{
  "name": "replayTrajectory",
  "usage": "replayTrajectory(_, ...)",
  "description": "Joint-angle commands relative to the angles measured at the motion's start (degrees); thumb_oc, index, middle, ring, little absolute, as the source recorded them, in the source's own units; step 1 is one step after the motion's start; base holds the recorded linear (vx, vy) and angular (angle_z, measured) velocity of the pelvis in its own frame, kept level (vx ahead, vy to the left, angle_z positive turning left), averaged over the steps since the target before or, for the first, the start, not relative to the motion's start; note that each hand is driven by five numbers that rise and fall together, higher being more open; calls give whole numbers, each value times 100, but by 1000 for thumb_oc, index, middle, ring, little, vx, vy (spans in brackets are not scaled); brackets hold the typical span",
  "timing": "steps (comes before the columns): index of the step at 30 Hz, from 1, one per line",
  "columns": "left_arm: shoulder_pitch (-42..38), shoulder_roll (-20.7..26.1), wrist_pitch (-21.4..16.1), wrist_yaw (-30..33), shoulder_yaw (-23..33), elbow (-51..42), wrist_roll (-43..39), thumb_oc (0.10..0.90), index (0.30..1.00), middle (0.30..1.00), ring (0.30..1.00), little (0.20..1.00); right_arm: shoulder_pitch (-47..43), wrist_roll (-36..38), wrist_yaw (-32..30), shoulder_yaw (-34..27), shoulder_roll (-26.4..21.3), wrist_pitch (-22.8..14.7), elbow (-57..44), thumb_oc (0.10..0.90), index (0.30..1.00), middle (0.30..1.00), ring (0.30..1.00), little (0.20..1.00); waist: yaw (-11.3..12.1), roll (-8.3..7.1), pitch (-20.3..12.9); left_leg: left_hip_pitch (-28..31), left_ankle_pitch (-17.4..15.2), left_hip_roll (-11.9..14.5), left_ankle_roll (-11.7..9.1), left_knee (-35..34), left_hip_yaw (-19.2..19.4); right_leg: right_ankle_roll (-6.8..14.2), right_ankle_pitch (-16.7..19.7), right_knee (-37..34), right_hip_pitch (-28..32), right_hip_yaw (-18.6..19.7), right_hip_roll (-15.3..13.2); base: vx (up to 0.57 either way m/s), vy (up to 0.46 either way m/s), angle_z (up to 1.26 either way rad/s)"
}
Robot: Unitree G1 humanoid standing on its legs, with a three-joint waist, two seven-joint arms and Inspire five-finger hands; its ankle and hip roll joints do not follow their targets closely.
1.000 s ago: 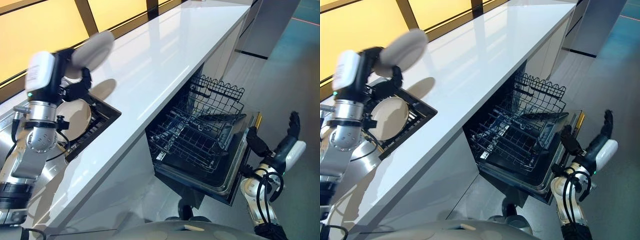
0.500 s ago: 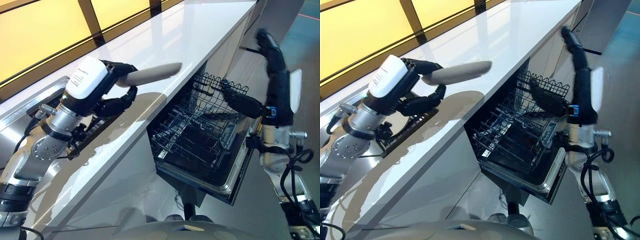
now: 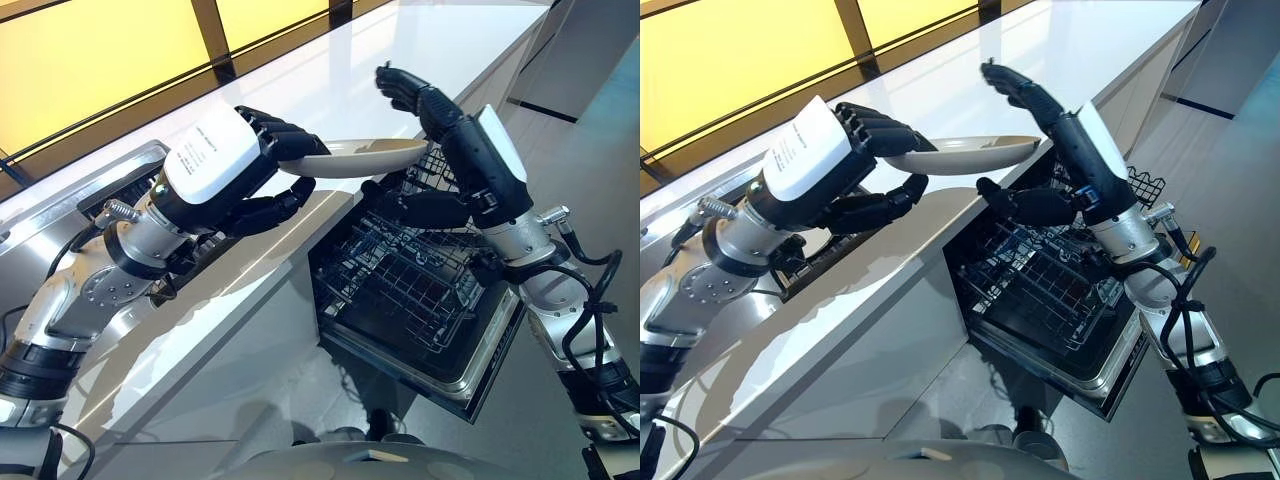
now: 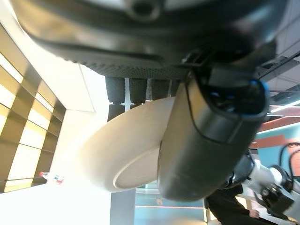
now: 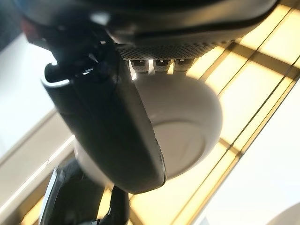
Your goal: Pick up plates and place into dishwasher.
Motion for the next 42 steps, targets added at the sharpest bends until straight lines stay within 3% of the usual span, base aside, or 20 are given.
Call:
replayTrajectory(1, -956, 324, -90, 115, -105, -122, -566, 100, 300, 300, 300, 200, -1017, 189, 118, -61, -194, -153, -620, 800, 900, 900, 900, 900, -23, -81, -384, -211, -327, -429, 251, 25, -205, 109, -1220, 821, 221, -268, 417, 4, -11, 7)
replayTrajectory(6, -1117, 238, -68, -235, -331, -184, -747, 100, 300, 300, 300, 200, -1361, 52, 445, 249, -240, 7, -642, 800, 900, 900, 900, 900, 14, -109, -399, -221, -313, -451, 221, 20, -216, 92, -1111, 604, 285, -292, 450, 1, -2, 1)
replayTrajectory(7, -1133, 226, -80, -346, -373, -198, -809, 100, 300, 300, 300, 200, -1422, 4, 501, 302, -261, 55, -654, 482, 627, 627, 627, 582, 21, -113, -402, -223, -306, -446, 215, 19, -216, 92, -1115, 613, 289, -300, 451, 0, 0, 0)
replayTrajectory(9, -1208, 258, -23, -593, -446, -283, -956, 100, 300, 300, 300, 200, -1523, 21, 547, 370, -355, 131, -701, 100, 300, 300, 300, 200, 23, -109, -405, -249, -286, -425, 220, 21, -215, 87, -1182, 731, 258, -314, 443, 0, 0, 0)
replayTrajectory(13, -1367, 289, -34, -798, -559, -245, -1115, 100, 300, 300, 300, 200, -1667, 67, 568, 425, -426, 207, -674, 100, 300, 300, 300, 200, 18, -117, -383, -258, -277, -411, 254, 34, -247, 75, -1303, 996, 182, -316, 419, -2, -4, 3)
replayTrajectory(17, -1438, 280, 7, -505, -565, -203, -1027, 125, 321, 321, 321, 225, -1678, 38, 507, 420, -437, 202, -581, 100, 300, 300, 300, 200, 22, -131, -344, -225, -279, -432, 275, 33, -302, 68, -1322, 1059, 184, -334, 403, 2, -8, 5)
replayTrajectory(20, -1312, 212, 87, 14, -444, -140, -721, 385, 545, 545, 545, 485, -1599, -6, 262, 330, -388, 228, -509, 100, 300, 300, 300, 200, 35, -143, -347, -196, -291, -443, 260, 29, -302, 65, -1255, 905, 252, -348, 417, 7, -6, 4)
replayTrajectory(23, -1067, 114, 165, 607, -207, -111, -471, 364, 526, 526, 526, 464, -1449, -110, -58, 122, -292, 201, -385, 100, 300, 300, 300, 200, 57, -154, -364, -198, -297, -452, 232, 28, -291, 68, -1156, 694, 303, -350, 446, 0, 0, 0)
replayTrajectory(26, -798, -38, 225, 1186, 41, -79, -208, 292, 465, 465, 465, 392, -1300, -281, -449, -87, -170, 200, -277, 100, 300, 300, 300, 200, 83, -160, -369, -219, -289, -458, 213, 26, -286, 65, -1098, 576, 322, -348, 466, 0, 0, 0)
replayTrajectory(27, -704, -104, 311, 1419, 135, -74, -108, 232, 413, 413, 413, 332, -1228, -417, -674, -180, -116, 214, -238, 100, 300, 300, 300, 200, 89, -160, -360, -225, -286, -454, 213, 27, -290, 65, -1107, 598, 315, -348, 467, 0, 0, 0)
replayTrajectory(28, -630, -146, 367, 1571, 206, -60, -70, 229, 411, 411, 411, 329, -1164, -473, -848, -256, -91, 213, -210, 100, 300, 300, 300, 200, 89, -158, -354, -230, -282, -445, 219, 32, -284, 65, -1138, 652, 302, -348, 463, 0, 0, 0)
replayTrajectory(29, -580, -192, 430, 1644, 271, -51, -109, 262, 439, 439, 439, 362, -1105, -518, -971, -335, -61, 228, -193, 100, 300, 300, 300, 200, 87, -158, -351, -240, -282, -440, 226, 38, -286, 63, -1175, 712, 283, -338, 461, 0, 0, 0)
replayTrajectory(30, -528, -239, 505, 1691, 340, -32, -139, 657, 778, 778, 778, 757, -1050, -569, -1093, -418, -34, 233, -165, 100, 300, 300, 300, 200, 84, -159, -350, -247, -281, -435, 235, 44, -291, 58, -1217, 791, 259, -325, 459, 0, 0, 0)
replayTrajectory(31, -489, -278, 668, 1736, 393, -4, -283, 800, 900, 900, 900, 900, -1008, -582, -1264, -485, -14, 243, -137, 100, 300, 300, 300, 200, 82, -159, -345, -251, -282, -431, 246, 49, -295, 56, -1247, 861, 237, -312, 456, 0, 0, 0)
replayTrajectory(36, -224, -699, 1268, 1474, 551, 303, -1295, 800, 900, 900, 900, 900, -710, -765, -1968, -803, 209, 103, 128, 100, 300, 300, 300, 200, 64, -164, -260, -190, -318, -444, 301, 78, -334, 76, -1293, 1112, 183, -302, 424, 0, 0, 0)
replayTrajectory(42, -86, -955, 1731, 1252, 613, 488, -1720, 800, 900, 900, 900, 900, -680, -703, -2415, -975, 369, 174, 437, 100, 300, 300, 300, 200, 79, -153, -249, -159, -331, -460, 257, 90, -326, 65, -1235, 831, 307, -340, 458, -4, 0, 3)
